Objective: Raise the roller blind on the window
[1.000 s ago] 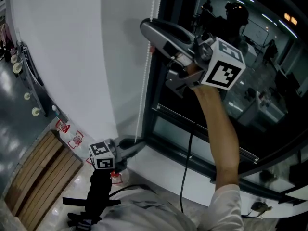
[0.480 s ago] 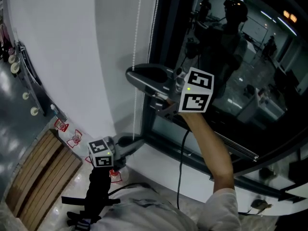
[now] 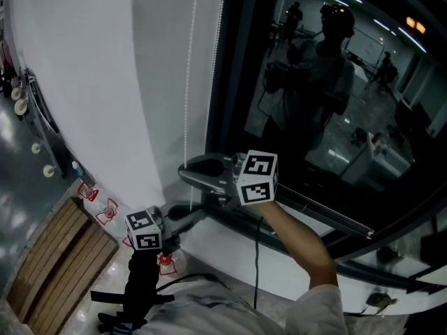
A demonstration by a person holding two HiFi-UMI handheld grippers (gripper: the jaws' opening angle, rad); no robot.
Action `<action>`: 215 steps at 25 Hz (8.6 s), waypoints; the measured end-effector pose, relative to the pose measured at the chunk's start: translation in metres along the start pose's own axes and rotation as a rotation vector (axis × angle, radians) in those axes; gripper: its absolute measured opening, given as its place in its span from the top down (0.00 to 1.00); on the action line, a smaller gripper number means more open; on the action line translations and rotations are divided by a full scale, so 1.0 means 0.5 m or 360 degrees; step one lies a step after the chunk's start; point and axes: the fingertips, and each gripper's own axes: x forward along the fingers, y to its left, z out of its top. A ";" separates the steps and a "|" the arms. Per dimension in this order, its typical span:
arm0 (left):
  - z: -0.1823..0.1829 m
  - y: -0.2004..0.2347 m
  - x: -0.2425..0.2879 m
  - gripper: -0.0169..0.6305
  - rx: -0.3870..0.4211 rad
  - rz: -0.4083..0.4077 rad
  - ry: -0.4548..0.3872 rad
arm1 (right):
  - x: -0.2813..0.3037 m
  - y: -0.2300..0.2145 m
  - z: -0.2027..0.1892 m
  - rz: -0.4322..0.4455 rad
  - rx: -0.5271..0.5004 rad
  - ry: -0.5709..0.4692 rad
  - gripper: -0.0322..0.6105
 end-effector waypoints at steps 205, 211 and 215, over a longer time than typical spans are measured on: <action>-0.354 -0.700 -0.250 0.98 0.0471 0.0460 0.0166 | -0.304 0.961 -0.519 -0.2406 0.0292 -0.0376 0.95; -0.340 -0.723 -0.241 0.98 0.0448 0.0433 0.0181 | -0.341 0.988 -0.454 -0.2527 0.0162 -0.0407 0.95; -0.316 -0.720 -0.240 0.98 0.0454 0.0407 0.0145 | -0.337 0.979 -0.431 -0.2570 0.0126 -0.0411 0.95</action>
